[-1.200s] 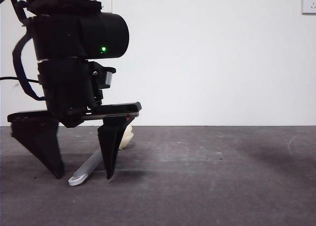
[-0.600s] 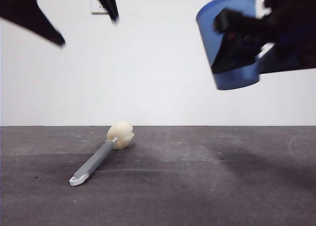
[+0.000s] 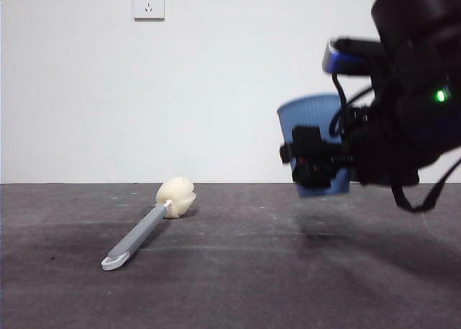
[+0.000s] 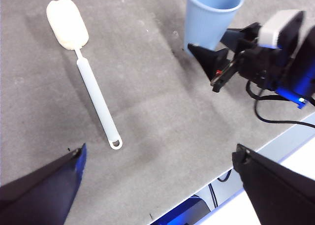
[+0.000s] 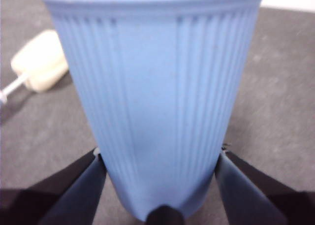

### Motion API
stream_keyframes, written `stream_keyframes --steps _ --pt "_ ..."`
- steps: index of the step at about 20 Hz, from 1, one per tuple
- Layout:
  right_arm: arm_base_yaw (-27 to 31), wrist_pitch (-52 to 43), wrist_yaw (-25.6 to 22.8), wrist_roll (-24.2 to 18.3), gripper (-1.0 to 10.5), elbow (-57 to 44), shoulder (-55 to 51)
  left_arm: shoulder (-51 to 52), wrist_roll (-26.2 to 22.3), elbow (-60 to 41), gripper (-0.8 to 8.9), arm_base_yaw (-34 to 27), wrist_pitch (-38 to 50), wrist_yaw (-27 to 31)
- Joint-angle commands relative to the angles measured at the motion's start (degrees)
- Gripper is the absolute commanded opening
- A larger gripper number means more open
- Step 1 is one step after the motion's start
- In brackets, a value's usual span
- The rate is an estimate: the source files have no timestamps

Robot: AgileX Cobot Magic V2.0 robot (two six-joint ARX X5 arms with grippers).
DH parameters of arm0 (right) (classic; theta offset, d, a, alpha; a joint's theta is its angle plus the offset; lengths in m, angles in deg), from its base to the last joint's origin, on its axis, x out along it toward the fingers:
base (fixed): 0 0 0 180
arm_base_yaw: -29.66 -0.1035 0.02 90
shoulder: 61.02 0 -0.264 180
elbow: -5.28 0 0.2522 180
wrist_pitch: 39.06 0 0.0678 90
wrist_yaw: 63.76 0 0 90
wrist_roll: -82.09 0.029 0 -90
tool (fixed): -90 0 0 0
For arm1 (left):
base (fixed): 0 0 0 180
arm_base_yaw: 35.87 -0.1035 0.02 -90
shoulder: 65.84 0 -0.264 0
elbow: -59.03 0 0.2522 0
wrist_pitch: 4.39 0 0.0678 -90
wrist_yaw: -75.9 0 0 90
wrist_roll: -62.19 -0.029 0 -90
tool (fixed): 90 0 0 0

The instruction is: Pick up the cup brush,pick up the cup,insert the brush into the cup,clean the cup,put the cup brush back,put the cup back to the fixed position on the table

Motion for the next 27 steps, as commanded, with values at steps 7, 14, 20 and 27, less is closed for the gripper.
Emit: stream_keyframes --steps 7,14,20,27 --pt "5.8 -8.1 10.1 -0.7 -0.2 4.2 11.0 0.1 -1.3 -0.5 5.02 0.2 -0.4 2.4" --pt "8.5 -2.4 13.1 -0.4 -0.2 5.6 13.3 0.1 -1.2 -0.5 5.02 0.2 -0.8 4.6" --pt "8.5 6.0 15.3 -0.1 2.0 5.6 13.3 0.1 -1.2 -0.5 5.02 0.2 -0.9 4.7" --pt "8.5 12.1 15.3 1.4 5.1 5.6 11.2 0.1 -1.2 -0.5 5.02 0.2 -1.7 4.7"
